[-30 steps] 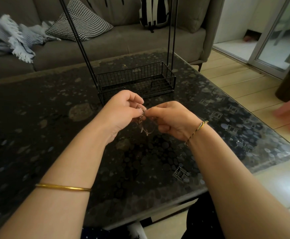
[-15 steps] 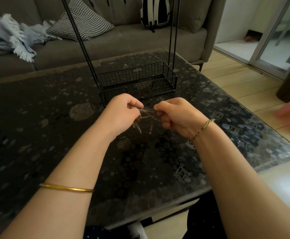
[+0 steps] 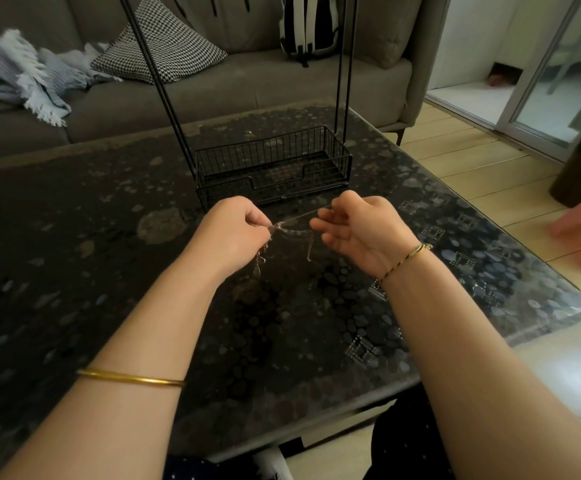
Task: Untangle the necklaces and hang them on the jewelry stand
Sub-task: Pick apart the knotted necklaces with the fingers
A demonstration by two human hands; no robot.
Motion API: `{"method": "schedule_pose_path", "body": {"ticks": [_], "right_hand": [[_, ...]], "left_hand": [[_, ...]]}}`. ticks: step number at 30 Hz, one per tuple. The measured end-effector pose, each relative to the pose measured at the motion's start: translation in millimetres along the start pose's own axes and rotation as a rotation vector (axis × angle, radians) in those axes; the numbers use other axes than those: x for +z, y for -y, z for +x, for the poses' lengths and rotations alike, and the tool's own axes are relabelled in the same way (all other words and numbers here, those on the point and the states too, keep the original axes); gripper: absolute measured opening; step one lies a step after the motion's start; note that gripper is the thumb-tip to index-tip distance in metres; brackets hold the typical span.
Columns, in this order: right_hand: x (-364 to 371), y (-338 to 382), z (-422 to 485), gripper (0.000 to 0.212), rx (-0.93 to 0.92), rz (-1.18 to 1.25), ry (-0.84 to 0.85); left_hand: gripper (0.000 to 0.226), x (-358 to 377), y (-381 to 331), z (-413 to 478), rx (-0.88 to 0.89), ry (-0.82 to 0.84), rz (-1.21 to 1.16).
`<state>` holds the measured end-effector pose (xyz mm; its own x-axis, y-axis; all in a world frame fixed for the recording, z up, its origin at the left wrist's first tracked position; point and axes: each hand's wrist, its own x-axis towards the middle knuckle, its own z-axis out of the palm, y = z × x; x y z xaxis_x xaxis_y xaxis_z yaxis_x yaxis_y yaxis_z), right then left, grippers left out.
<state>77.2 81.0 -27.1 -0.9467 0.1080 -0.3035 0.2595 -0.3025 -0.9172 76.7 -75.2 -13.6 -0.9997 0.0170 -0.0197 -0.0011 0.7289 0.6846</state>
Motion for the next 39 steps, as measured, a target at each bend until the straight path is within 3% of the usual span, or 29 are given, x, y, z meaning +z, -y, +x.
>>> {"method": "schedule_pose_path", "body": {"ticks": [5, 14, 19, 26, 29, 33, 39], "right_hand": [[2.3, -1.3, 1.8, 0.021, 0.025, 0.175, -0.060], [3.3, -2.4, 3.5, 0.023, 0.018, 0.108, -0.045], [2.9, -3.6, 1.6, 0.024, 0.023, -0.136, 0.022], [4.2, -5.6, -4.0, 0.012, -0.137, -0.579, 0.038], [2.8, -6.8, -0.5, 0.017, -0.187, -0.511, -0.034], [2.4, -6.2, 2.1, 0.017, -0.139, -0.178, -0.039], [5.8, -6.5, 2.5, 0.008, -0.158, 0.023, -0.101]], "left_hand": [[0.019, 1.0, -1.3, 0.5, -0.036, 0.002, -0.072], [0.010, 0.9, -5.1, 4.8, -0.161, -0.006, -0.310], [0.011, -1.0, -2.7, 5.8, -0.167, -0.012, -0.374], [0.009, -0.6, -2.9, 3.3, -0.072, 0.013, -0.351], [0.006, -0.5, -0.8, 1.9, -0.042, -0.010, -0.280], [0.012, 0.5, 0.2, 1.0, -0.023, 0.018, -0.218], [0.020, 2.9, -1.1, 1.5, -0.156, 0.131, -0.259]]}}
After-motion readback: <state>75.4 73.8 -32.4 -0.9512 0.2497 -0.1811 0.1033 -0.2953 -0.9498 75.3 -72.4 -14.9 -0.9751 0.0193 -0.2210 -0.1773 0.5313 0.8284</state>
